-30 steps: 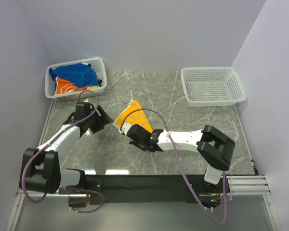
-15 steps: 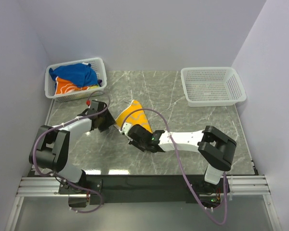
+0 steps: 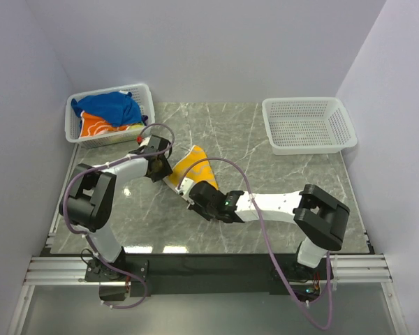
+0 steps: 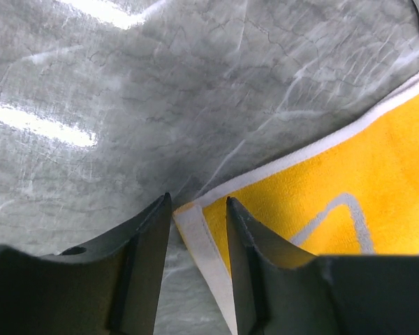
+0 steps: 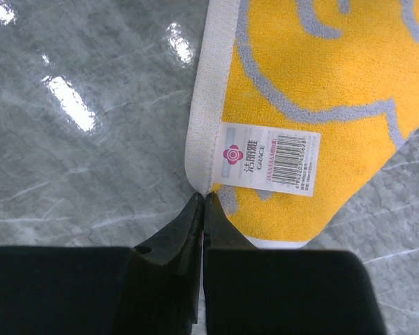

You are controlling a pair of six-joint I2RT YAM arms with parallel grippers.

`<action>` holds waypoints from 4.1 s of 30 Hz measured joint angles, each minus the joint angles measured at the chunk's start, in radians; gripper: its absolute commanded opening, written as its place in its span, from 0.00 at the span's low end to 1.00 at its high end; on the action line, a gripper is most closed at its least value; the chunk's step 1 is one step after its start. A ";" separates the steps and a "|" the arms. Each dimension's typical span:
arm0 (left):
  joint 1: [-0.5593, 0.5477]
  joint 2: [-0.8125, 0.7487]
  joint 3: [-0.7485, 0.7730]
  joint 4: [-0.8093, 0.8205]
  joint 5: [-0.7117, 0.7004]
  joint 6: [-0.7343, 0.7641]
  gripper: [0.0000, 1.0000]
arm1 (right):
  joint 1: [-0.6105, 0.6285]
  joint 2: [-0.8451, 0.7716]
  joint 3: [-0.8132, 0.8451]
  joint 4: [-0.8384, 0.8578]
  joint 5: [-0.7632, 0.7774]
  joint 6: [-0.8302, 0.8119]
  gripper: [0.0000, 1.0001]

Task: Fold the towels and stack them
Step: Flatten out the crumpled towel

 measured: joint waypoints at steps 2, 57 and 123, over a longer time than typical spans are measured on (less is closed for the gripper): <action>-0.012 0.010 0.014 -0.017 -0.022 0.000 0.44 | 0.000 -0.005 -0.007 0.006 -0.003 0.000 0.00; -0.109 0.033 0.057 -0.184 -0.135 -0.032 0.36 | 0.000 -0.053 -0.098 0.102 -0.022 0.026 0.00; -0.107 -0.772 0.707 -0.320 0.066 0.239 0.00 | -0.240 -0.689 0.756 -0.592 -0.407 -0.284 0.00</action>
